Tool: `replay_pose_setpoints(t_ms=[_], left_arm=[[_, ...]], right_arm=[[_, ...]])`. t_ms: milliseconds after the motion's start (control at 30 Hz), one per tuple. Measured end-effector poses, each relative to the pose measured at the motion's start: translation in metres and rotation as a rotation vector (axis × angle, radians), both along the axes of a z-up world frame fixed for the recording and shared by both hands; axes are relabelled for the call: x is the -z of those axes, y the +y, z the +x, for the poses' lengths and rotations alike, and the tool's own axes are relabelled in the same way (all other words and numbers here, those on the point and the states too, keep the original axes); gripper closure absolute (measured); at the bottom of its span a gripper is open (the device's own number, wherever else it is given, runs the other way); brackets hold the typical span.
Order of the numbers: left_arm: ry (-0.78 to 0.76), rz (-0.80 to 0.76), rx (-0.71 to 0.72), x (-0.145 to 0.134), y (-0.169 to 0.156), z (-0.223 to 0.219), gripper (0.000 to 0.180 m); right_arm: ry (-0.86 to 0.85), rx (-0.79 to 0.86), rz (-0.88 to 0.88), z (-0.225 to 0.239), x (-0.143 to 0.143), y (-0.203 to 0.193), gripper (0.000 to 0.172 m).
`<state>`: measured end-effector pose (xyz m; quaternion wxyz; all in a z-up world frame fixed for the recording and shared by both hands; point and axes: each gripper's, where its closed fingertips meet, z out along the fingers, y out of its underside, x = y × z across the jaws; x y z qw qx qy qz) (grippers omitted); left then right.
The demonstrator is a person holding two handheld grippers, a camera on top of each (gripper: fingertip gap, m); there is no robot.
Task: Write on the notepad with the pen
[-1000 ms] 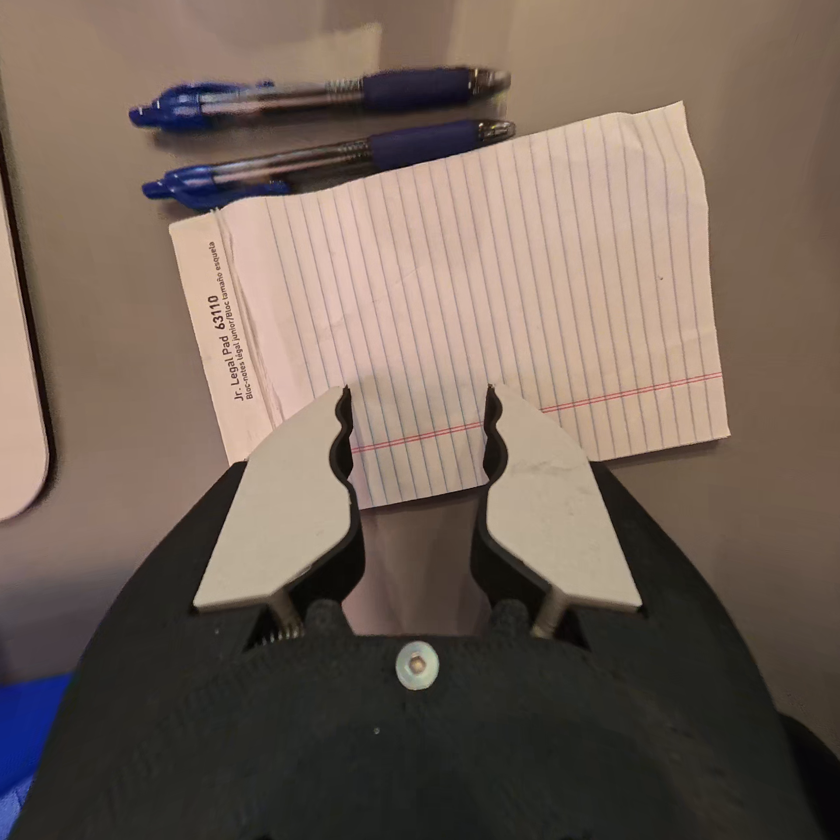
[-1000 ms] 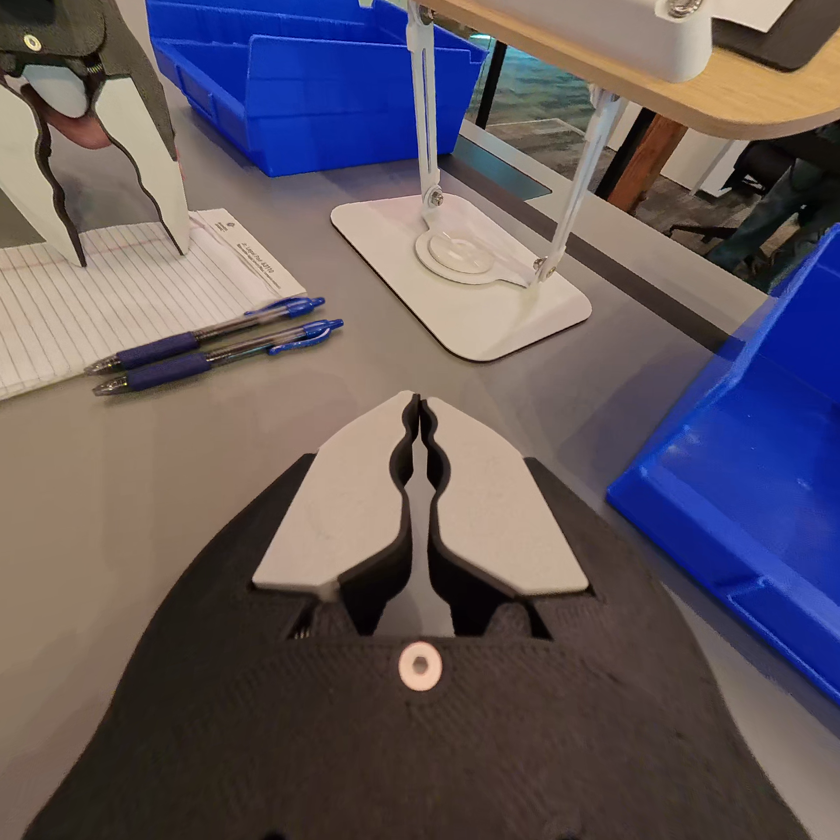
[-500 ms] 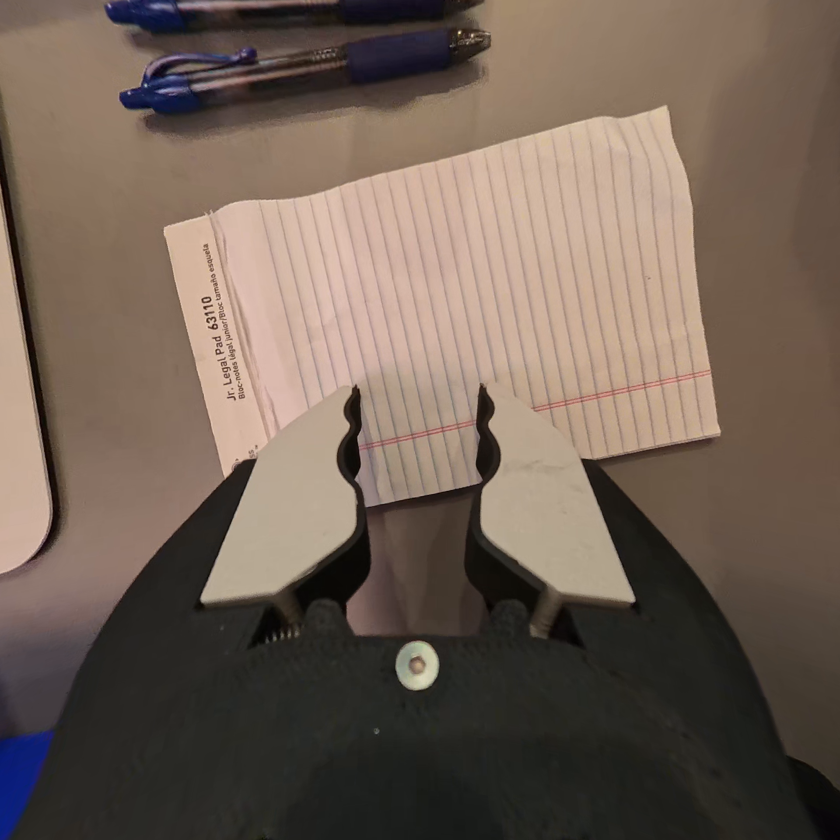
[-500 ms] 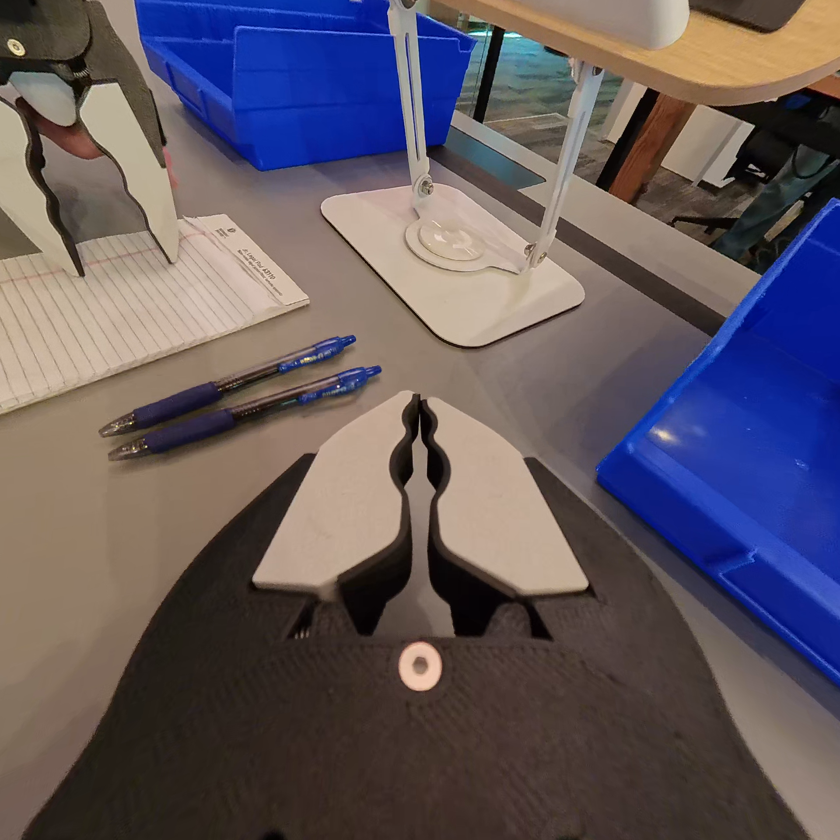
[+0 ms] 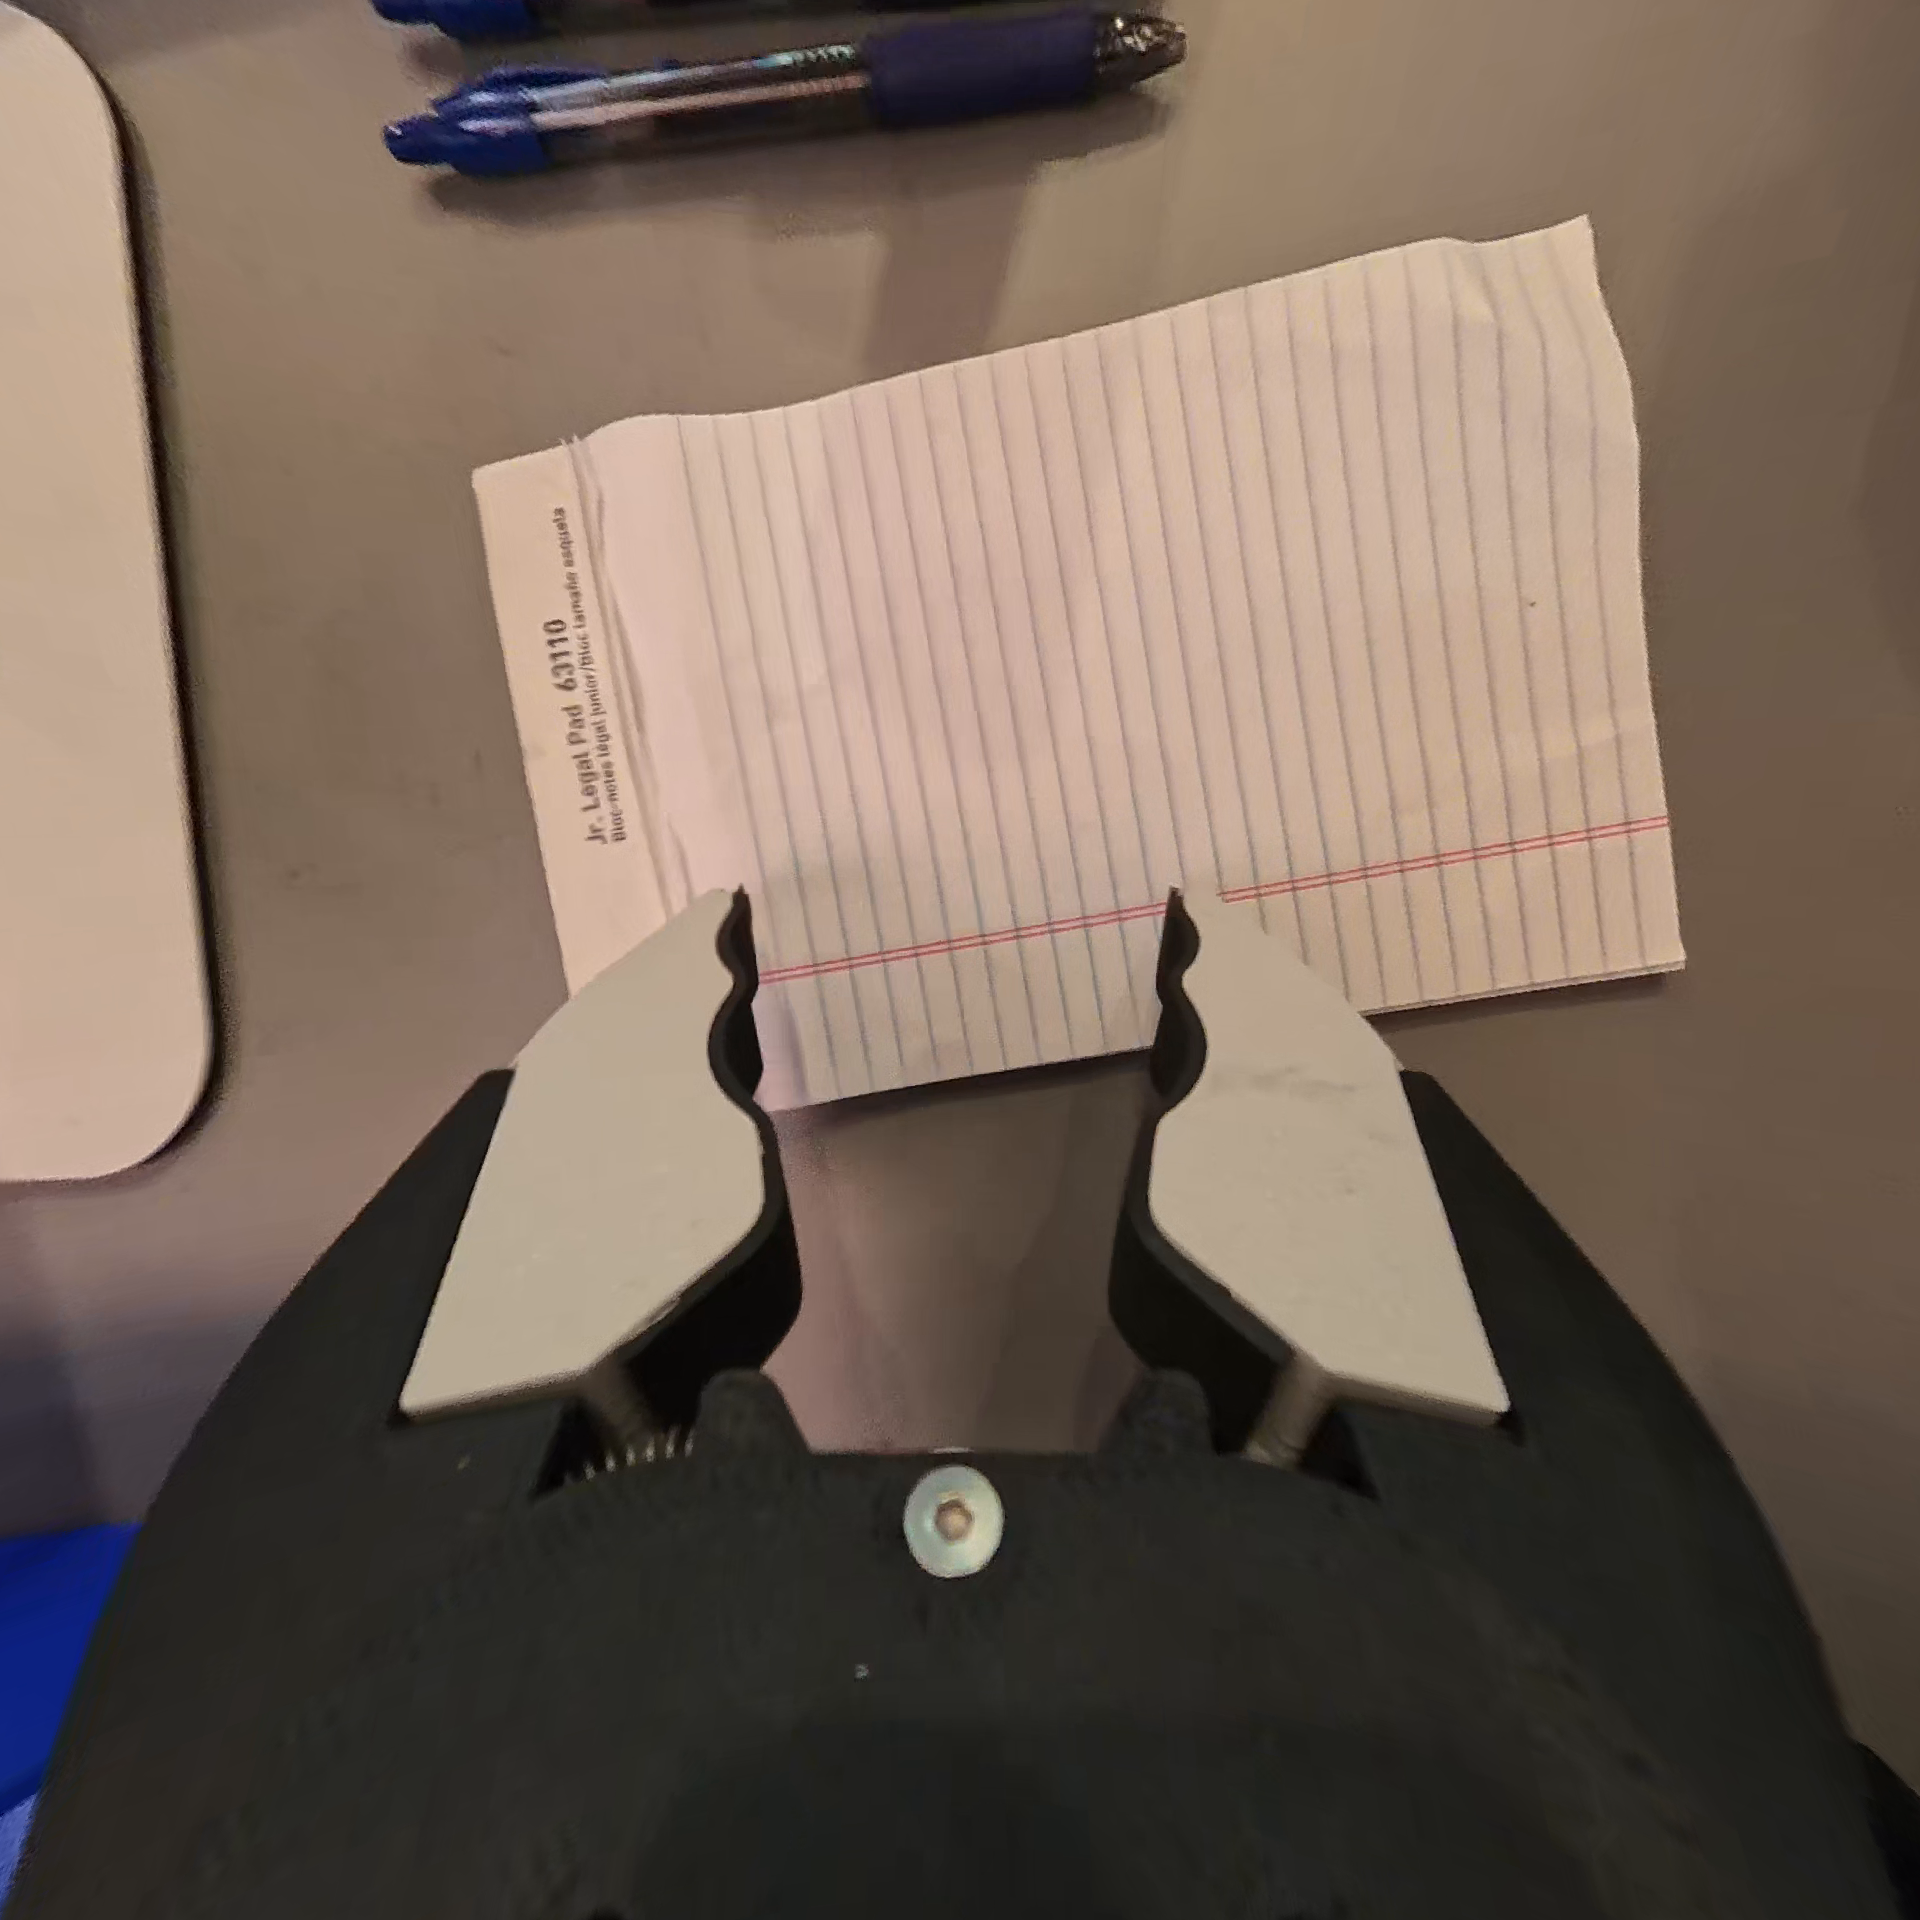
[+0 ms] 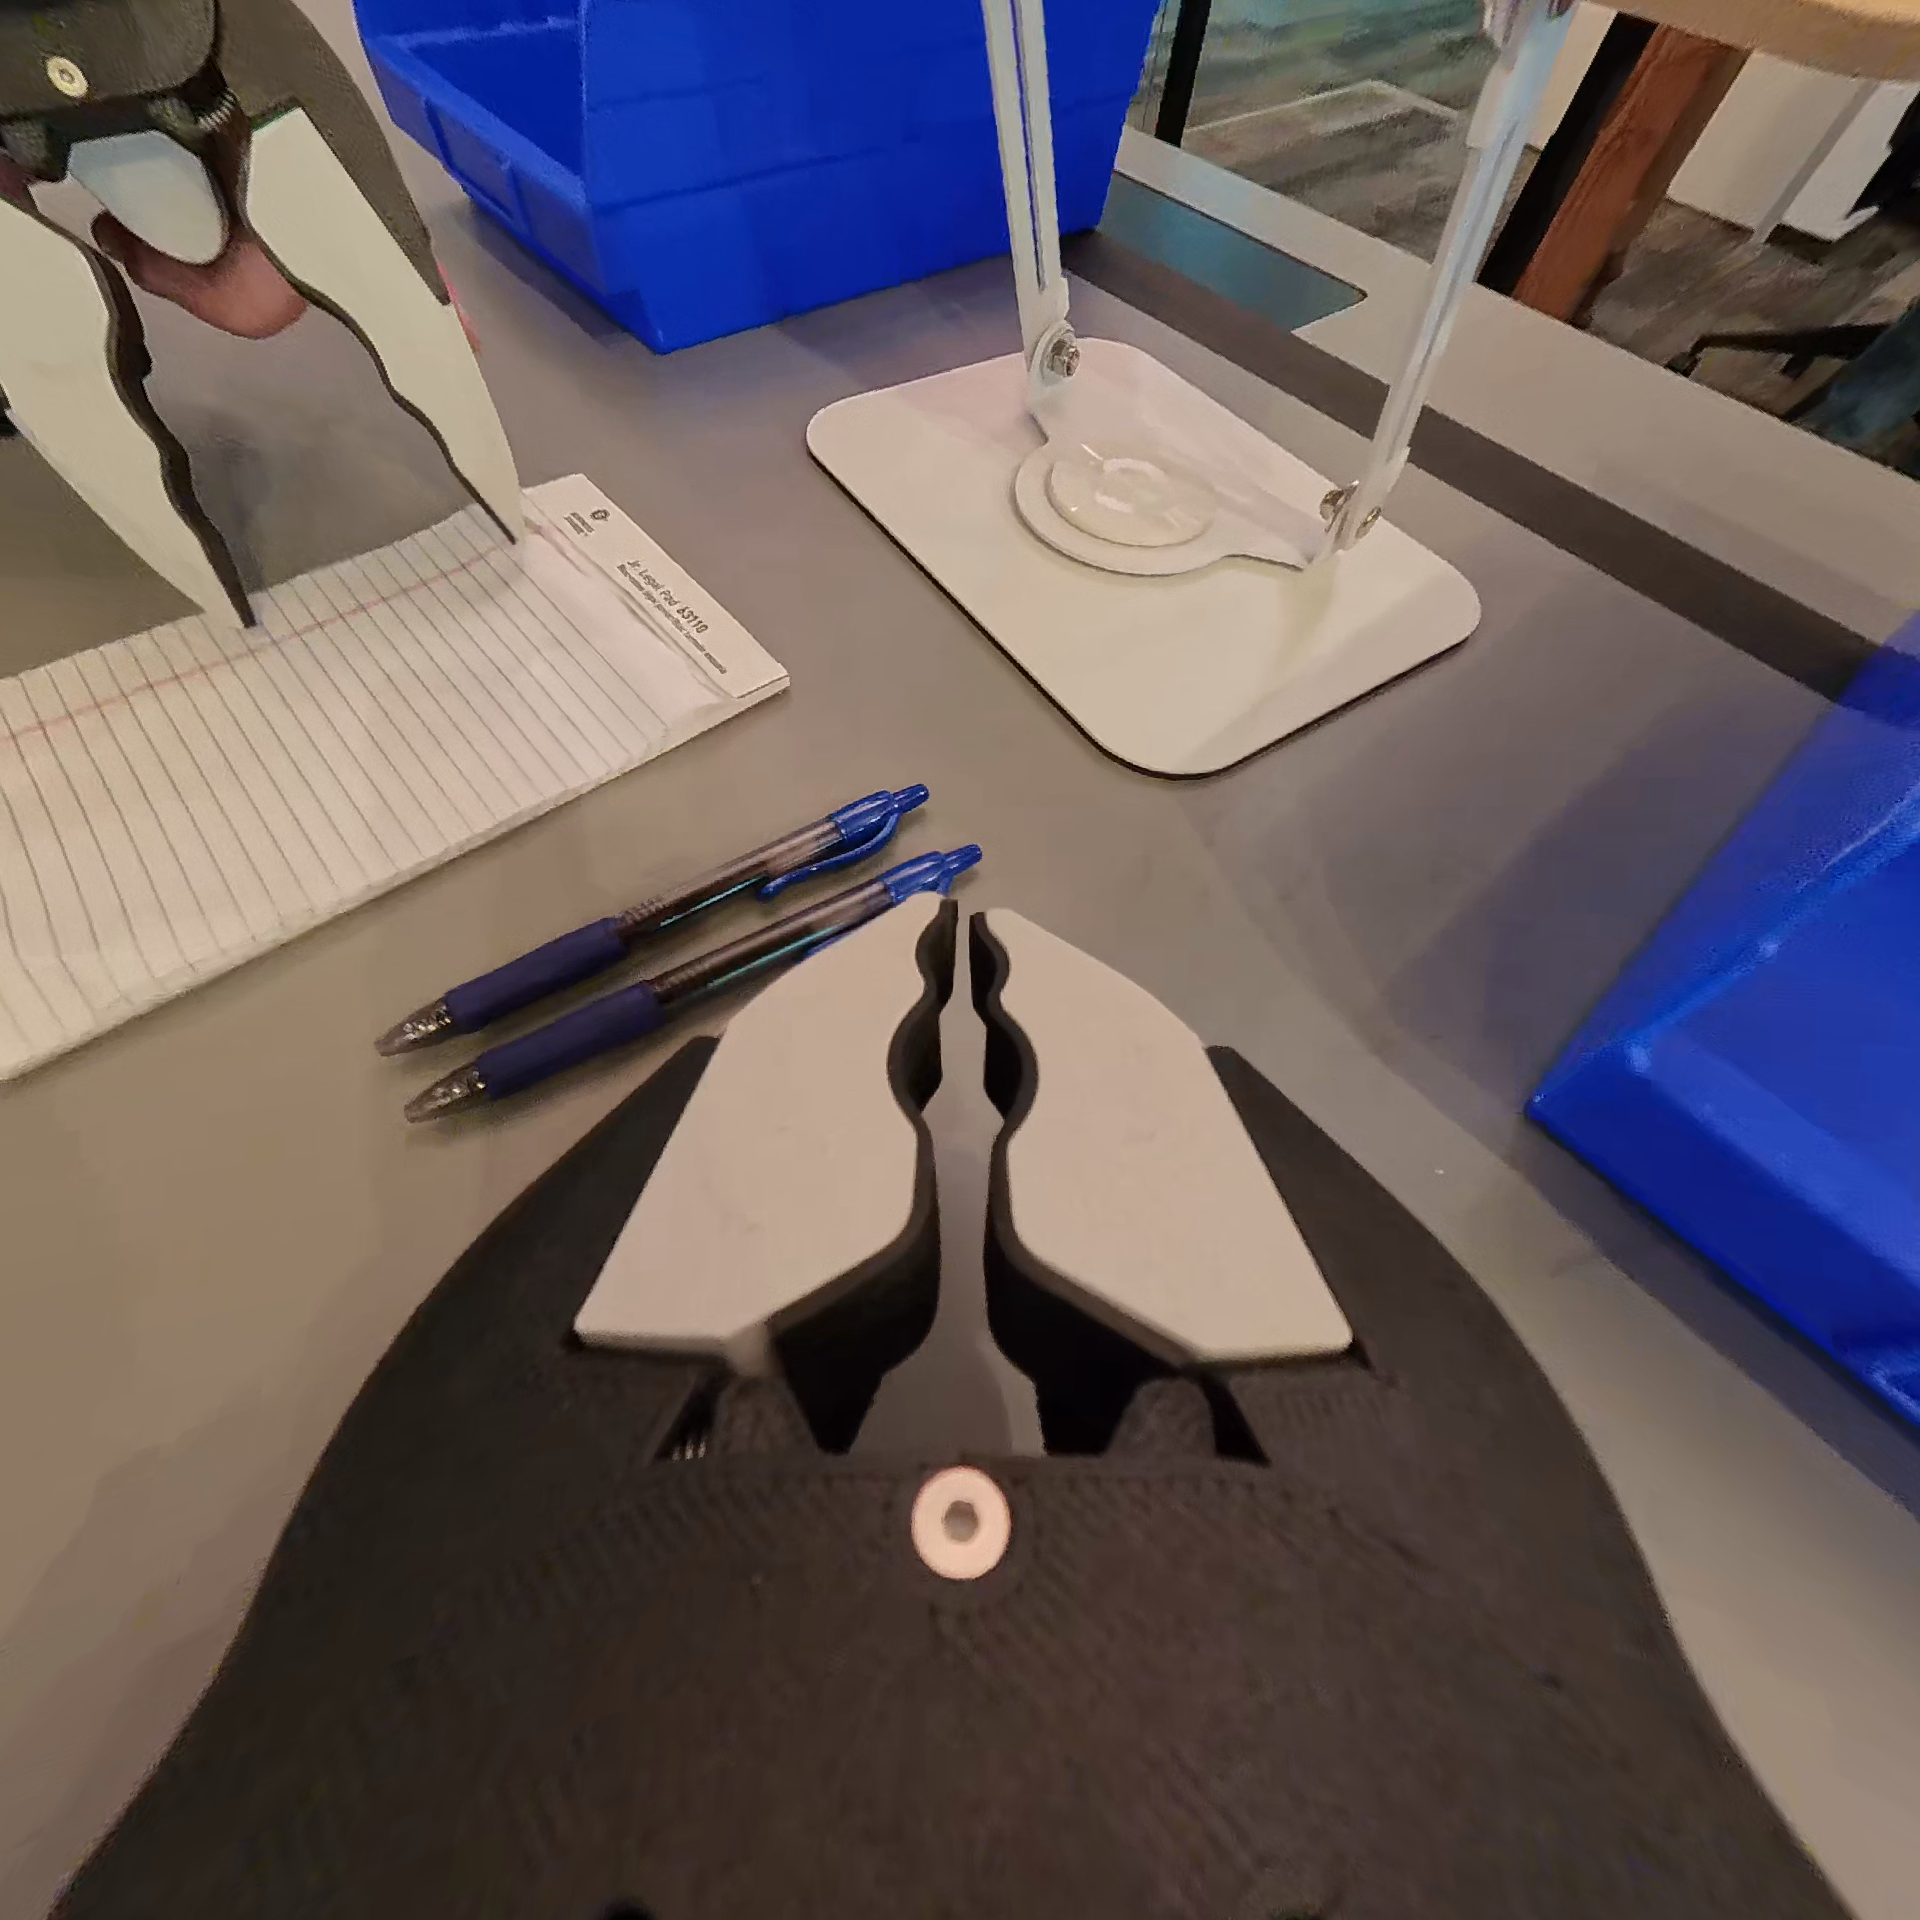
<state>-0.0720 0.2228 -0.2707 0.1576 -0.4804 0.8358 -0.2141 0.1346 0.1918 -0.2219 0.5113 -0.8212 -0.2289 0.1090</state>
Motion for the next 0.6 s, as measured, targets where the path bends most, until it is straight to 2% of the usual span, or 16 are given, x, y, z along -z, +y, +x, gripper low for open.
replay_pose_setpoints(t_ms=[100, 200, 367, 600], left_arm=[[-0.041, 0.006, -0.053, -0.010, 0.009, 0.002, 0.108], [-0.053, 0.044, -0.093, -0.009, 0.019, -0.005, 0.108], [-0.101, 0.051, -0.180, -0.011, 0.033, -0.010, 0.109], [-0.124, 0.063, -0.183, -0.015, 0.033, -0.019, 0.109]], right_arm=[[0.093, 0.032, -0.059, -0.007, 0.000, -0.004, 0.166], [0.139, 0.057, -0.153, -0.021, 0.009, -0.008, 0.156], [0.093, 0.074, -0.323, -0.046, 0.037, -0.013, 0.140], [-0.057, 0.120, -0.410, -0.054, 0.053, -0.017, 0.150]])
